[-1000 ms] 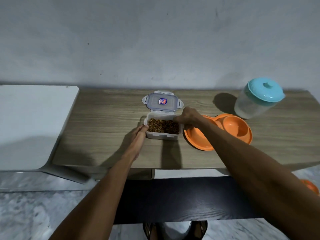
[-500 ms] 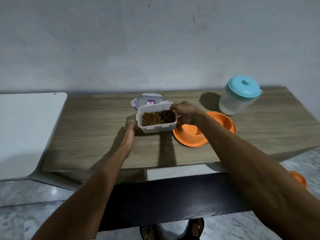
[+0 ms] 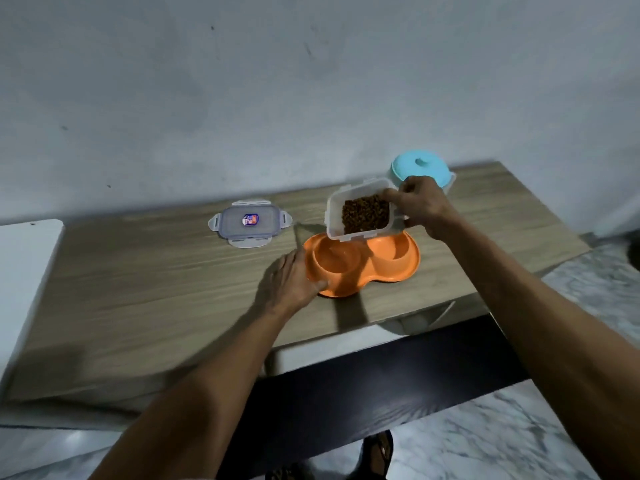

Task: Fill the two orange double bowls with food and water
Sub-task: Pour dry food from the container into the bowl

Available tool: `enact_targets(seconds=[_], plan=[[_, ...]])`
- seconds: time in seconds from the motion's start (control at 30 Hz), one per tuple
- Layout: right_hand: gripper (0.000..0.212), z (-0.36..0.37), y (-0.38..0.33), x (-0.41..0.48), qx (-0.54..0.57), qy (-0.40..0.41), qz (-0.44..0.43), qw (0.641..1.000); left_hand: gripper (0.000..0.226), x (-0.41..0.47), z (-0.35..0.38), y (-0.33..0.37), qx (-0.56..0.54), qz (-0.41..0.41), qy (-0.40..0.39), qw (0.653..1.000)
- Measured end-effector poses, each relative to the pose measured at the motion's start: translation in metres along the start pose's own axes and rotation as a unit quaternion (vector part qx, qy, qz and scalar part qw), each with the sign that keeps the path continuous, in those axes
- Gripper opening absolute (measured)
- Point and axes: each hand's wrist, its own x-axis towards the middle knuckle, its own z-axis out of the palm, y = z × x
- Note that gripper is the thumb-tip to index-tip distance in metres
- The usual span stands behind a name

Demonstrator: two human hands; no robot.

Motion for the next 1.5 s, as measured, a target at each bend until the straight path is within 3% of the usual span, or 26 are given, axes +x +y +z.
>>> enact_targets(seconds=[0.2, 0.57, 1.5], plan=[[0.037, -0.003, 0.016, -0.006, -0.086, 0.046, -0.078, 0.992, 0.097, 0.010, 0.021, 0.001, 0.064, -0.018, -0.013, 0.998], [0.043, 0.011, 0.020, -0.016, -0.155, 0.049, -0.194, 0.967, 0.099, 0.019, 0.037, -0.002, 0.053, -0.049, -0.003, 0.997], [0.045, 0.021, 0.021, -0.022, -0.167, 0.048, -0.230, 0.957, 0.101, 0.018, 0.039, -0.002, 0.044, -0.061, -0.002, 0.997]])
